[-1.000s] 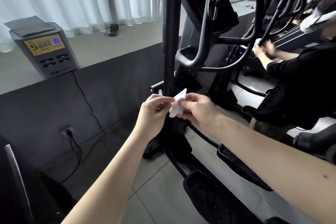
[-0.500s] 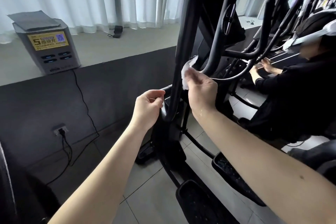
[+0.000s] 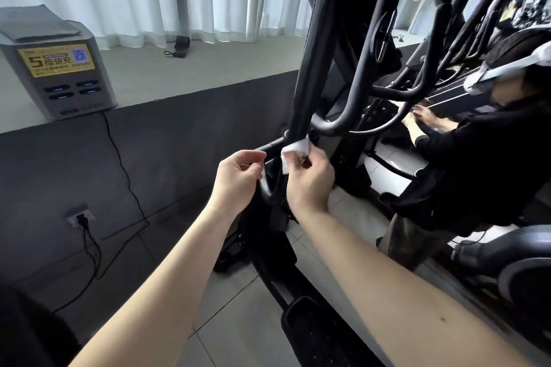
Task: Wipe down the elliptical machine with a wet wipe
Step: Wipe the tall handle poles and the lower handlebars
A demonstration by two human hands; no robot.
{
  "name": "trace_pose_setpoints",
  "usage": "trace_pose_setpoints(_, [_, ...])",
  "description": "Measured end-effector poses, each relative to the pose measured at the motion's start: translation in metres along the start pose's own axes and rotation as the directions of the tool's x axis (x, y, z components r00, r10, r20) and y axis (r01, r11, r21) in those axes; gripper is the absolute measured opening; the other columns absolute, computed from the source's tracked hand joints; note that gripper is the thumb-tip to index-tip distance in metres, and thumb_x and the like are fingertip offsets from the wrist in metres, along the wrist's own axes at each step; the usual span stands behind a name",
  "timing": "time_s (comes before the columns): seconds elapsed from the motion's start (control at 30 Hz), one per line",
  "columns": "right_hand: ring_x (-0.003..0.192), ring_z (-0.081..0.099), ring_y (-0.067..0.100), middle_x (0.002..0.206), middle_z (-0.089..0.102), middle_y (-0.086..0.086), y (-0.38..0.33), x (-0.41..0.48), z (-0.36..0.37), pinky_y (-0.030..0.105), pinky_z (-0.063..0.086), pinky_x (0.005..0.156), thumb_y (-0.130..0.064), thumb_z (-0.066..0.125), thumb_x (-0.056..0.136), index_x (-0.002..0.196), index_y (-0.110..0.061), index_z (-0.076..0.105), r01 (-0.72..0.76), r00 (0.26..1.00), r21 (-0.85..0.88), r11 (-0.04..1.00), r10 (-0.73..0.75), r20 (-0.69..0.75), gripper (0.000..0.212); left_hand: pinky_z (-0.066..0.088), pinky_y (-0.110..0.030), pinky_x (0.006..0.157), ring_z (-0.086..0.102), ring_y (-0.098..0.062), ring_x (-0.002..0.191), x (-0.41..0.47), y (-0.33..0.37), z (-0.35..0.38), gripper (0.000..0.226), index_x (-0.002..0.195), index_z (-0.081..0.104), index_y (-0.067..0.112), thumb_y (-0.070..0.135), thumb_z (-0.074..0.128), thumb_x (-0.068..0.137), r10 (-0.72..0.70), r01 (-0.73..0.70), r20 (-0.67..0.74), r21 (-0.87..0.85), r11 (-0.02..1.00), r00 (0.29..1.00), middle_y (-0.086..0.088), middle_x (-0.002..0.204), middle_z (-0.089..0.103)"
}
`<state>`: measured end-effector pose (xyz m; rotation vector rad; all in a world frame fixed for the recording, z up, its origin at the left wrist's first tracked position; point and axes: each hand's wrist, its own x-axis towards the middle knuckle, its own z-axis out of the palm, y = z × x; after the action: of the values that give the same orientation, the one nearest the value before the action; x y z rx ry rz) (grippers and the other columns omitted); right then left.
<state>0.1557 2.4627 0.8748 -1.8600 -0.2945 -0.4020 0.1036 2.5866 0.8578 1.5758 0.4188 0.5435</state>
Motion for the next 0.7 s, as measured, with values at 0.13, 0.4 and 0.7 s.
trace_pose_setpoints(0.13, [0.089, 0.067, 0.01, 0.094, 0.072, -0.003, 0.012, -0.011, -0.003, 0.038, 0.054, 0.092, -0.025, 0.076, 0.089, 0.082, -0.027, 0.075, -0.168, 0.976, -0.008, 0.986, 0.168, 0.136, 0.007, 0.052, -0.021, 0.069, 0.065, -0.004, 0.07, 0.005, -0.007, 0.005, 0.018, 0.096, 0.077, 0.025, 0.012, 0.065, 0.095, -0.026, 0.026, 0.022, 0.017, 1.0, 0.999, 0.001, 0.082, 0.075])
trace_pose_setpoints(0.4, [0.084, 0.067, 0.009, 0.086, 0.073, -0.006, -0.022, 0.03, -0.015, 0.019, 0.051, 0.082, -0.028, 0.081, 0.085, 0.101, -0.018, 0.078, 0.038, 0.998, -0.005, 0.999, -0.038, 0.044, 0.019, 0.049, -0.014, 0.066, 0.064, 0.0, 0.068, 0.006, -0.018, 0.015, 0.016, 0.1, 0.078, 0.019, 0.011, 0.064, 0.096, -0.021, 0.02, 0.051, 0.018, 1.0, 0.999, 0.009, 0.084, 0.075])
trace_pose_setpoints(0.7, [0.069, 0.061, -0.009, 0.072, 0.069, -0.011, 0.062, -0.032, 0.008, 0.008, 0.04, 0.063, -0.008, 0.077, 0.084, 0.075, -0.016, 0.076, -0.254, 0.918, -0.148, 0.956, 0.286, 0.274, 0.012, 0.055, -0.022, 0.067, 0.066, -0.005, 0.068, -0.004, -0.051, 0.0, 0.016, 0.097, 0.076, 0.026, 0.014, 0.065, 0.095, -0.098, 0.09, 0.066, 0.108, 0.99, 0.993, 0.001, 0.085, 0.075])
